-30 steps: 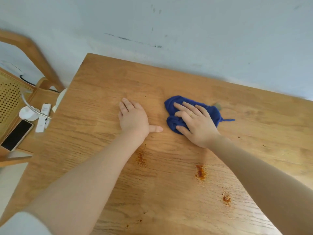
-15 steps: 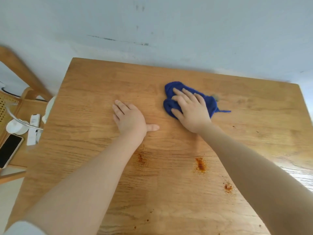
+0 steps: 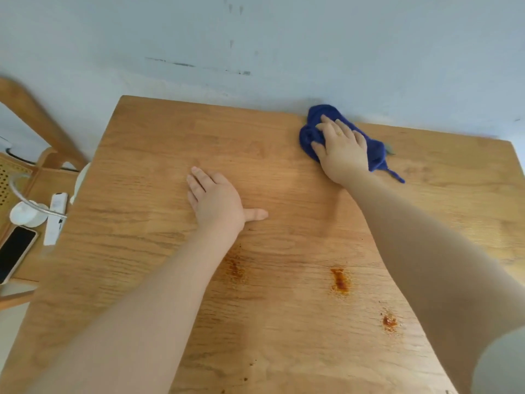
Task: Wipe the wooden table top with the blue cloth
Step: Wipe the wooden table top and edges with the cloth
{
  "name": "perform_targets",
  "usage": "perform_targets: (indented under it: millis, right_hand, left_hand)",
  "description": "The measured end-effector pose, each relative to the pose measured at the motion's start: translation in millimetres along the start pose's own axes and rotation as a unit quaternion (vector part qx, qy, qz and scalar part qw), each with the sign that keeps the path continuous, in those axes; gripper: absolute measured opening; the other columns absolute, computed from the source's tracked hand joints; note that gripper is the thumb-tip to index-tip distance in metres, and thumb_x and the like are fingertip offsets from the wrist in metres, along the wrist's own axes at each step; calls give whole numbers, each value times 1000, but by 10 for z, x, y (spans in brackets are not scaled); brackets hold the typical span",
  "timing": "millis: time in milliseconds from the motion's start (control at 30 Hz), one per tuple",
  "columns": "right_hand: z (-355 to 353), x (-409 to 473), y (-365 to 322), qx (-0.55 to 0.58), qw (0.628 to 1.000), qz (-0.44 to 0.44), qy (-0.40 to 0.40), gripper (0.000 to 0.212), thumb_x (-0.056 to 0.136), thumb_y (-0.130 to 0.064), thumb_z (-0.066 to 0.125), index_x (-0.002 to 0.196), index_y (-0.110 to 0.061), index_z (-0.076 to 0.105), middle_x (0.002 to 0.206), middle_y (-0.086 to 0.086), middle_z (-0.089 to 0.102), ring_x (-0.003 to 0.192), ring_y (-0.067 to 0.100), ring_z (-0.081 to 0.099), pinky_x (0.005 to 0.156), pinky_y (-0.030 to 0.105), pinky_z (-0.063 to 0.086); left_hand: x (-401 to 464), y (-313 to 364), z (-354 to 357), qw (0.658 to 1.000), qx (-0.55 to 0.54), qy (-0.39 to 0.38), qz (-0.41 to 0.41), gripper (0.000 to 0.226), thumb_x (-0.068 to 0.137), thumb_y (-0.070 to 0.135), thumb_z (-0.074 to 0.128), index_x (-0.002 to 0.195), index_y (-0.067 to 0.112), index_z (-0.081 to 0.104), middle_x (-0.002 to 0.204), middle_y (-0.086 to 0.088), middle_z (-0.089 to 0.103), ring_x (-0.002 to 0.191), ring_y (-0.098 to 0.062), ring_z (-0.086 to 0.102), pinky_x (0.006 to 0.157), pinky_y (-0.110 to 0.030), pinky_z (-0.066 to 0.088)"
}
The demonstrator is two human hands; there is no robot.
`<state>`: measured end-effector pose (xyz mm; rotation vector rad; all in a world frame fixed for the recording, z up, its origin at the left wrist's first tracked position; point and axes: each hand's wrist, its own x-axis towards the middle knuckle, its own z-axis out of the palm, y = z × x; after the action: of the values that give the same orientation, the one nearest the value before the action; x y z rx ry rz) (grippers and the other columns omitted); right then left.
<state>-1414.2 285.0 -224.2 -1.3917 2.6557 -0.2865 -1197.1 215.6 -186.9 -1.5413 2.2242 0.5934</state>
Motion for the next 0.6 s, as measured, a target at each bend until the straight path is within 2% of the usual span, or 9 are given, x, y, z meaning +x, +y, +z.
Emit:
perform_targets:
  millis: [67, 133, 267, 367, 467, 533, 600]
  right_hand:
    - [13, -427, -35, -17, 995, -101, -11, 38, 94, -35, 39, 127, -19, 47, 150, -3, 34, 140, 21, 26, 110, 44, 19]
    - [-26, -822, -21, -23, 980, -191, -42, 43, 90, -42, 31, 122, -20, 51, 148, -4, 37, 139, 21, 29, 108, 44, 21]
    - [-105, -988, 142, 5, 963, -256, -88, 52, 88, -50, 21, 124, -25, 49, 150, -11, 30, 141, 16, 23, 111, 39, 14]
    - [-68, -667, 248, 12, 971, -232, -51, 56, 85, -51, 22, 125, -22, 50, 148, -7, 35, 139, 18, 28, 108, 42, 21]
    - [-89, -147, 440, 9, 991, -136, -13, 45, 92, -43, 35, 129, -21, 47, 150, -5, 34, 139, 20, 27, 108, 43, 22]
    - [-125, 79, 588, 2, 994, -105, -31, 40, 96, -36, 39, 133, -22, 41, 152, -5, 27, 141, 20, 21, 111, 45, 18]
    - [-180, 67, 640, -1, 990, -124, -69, 40, 96, -34, 38, 135, -23, 38, 154, -6, 22, 142, 19, 16, 111, 45, 16]
  left_hand:
    - [-74, -3, -3, 1000, 11, 3, 2, 135, 60, 71, 65, 146, -2, -9, 154, -23, -14, 143, -35, -9, 117, -42, 4]
    - [-186, 23, 19, 999, 28, 21, 19, 125, 68, 69, 60, 146, -1, -8, 154, -22, -12, 144, -33, -8, 117, -42, 5]
    - [-352, 125, 57, 992, 62, 90, 57, 105, 81, 58, 56, 148, 2, -4, 155, -19, -14, 144, -32, -9, 116, -42, 3]
    - [-384, 254, 60, 992, 45, 89, 76, 91, 88, 46, 54, 149, 5, 1, 157, -14, -10, 144, -30, -9, 117, -41, 3]
    - [-456, 391, 68, 988, 44, 88, 122, 79, 92, 45, 49, 149, 9, 9, 158, -9, -3, 145, -26, -6, 117, -39, 5]
    - [-521, 517, 88, 985, 28, 72, 151, 72, 94, 43, 45, 149, 11, 13, 158, -6, -1, 145, -25, -2, 116, -41, 10]
    - [-586, 634, 93, 985, 9, 58, 159, 70, 94, 42, 45, 149, 11, 14, 158, -5, 1, 145, -26, 4, 116, -41, 14]
